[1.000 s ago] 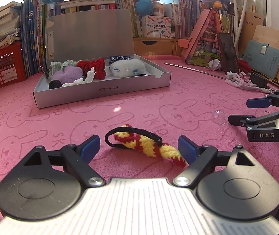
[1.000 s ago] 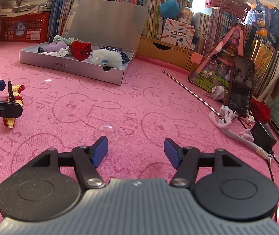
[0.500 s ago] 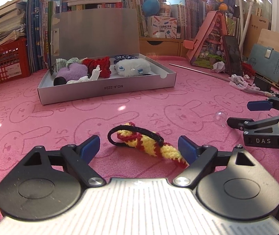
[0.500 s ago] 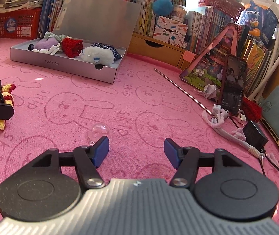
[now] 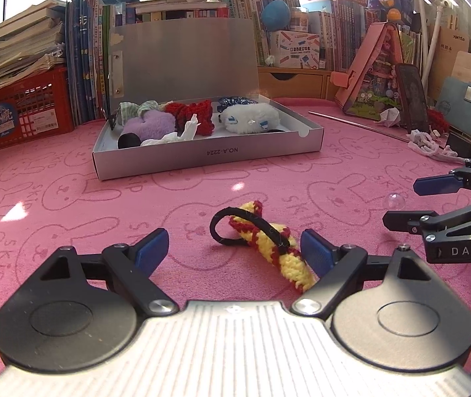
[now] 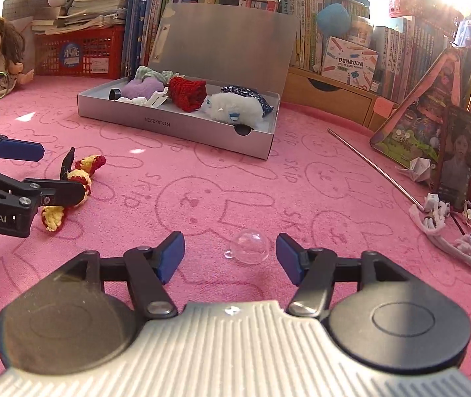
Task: Organize objects
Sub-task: 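Grasp the knitted strap with the left gripper while the right gripper grasps the clear ball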
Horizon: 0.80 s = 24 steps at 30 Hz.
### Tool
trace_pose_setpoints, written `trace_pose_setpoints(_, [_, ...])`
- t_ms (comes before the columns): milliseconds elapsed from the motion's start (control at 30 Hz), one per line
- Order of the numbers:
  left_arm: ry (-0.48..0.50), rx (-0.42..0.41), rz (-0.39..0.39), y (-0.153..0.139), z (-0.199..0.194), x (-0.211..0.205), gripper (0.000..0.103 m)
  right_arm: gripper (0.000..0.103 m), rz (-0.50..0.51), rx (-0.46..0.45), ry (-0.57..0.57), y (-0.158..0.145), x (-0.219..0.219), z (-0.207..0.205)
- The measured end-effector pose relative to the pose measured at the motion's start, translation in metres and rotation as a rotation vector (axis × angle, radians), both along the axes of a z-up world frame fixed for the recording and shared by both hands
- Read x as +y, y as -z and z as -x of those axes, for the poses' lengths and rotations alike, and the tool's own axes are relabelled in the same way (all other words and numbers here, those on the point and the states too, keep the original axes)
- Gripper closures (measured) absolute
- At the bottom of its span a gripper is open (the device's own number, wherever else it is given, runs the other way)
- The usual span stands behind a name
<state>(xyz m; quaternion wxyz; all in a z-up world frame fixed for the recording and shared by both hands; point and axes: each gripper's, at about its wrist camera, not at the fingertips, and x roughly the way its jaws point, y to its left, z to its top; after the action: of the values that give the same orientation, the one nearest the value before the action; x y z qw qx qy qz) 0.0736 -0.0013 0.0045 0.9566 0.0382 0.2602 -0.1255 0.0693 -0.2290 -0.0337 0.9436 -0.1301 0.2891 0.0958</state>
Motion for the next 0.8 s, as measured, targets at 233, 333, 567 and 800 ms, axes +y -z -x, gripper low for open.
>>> trace_pose_setpoints(233, [0.08,0.035,0.026,0.0,0.004,-0.006,0.014,0.035,-0.045,0.075,-0.116,-0.003,-0.026,-0.016])
trace_pose_setpoints(333, [0.088,0.023,0.022,-0.002,0.006,-0.008,0.015,0.035,-0.057,0.1,-0.174,-0.006,-0.035,-0.023])
trace_pose_setpoints(567, [0.15,0.021,-0.01,-0.004,-0.005,-0.009,0.015,0.035,-0.001,0.172,-0.287,-0.01,-0.044,-0.047])
trace_pose_setpoints(800, [0.128,0.055,-0.003,0.004,-0.006,-0.014,0.053,0.051,-0.057,0.174,-0.301,-0.005,-0.04,-0.046])
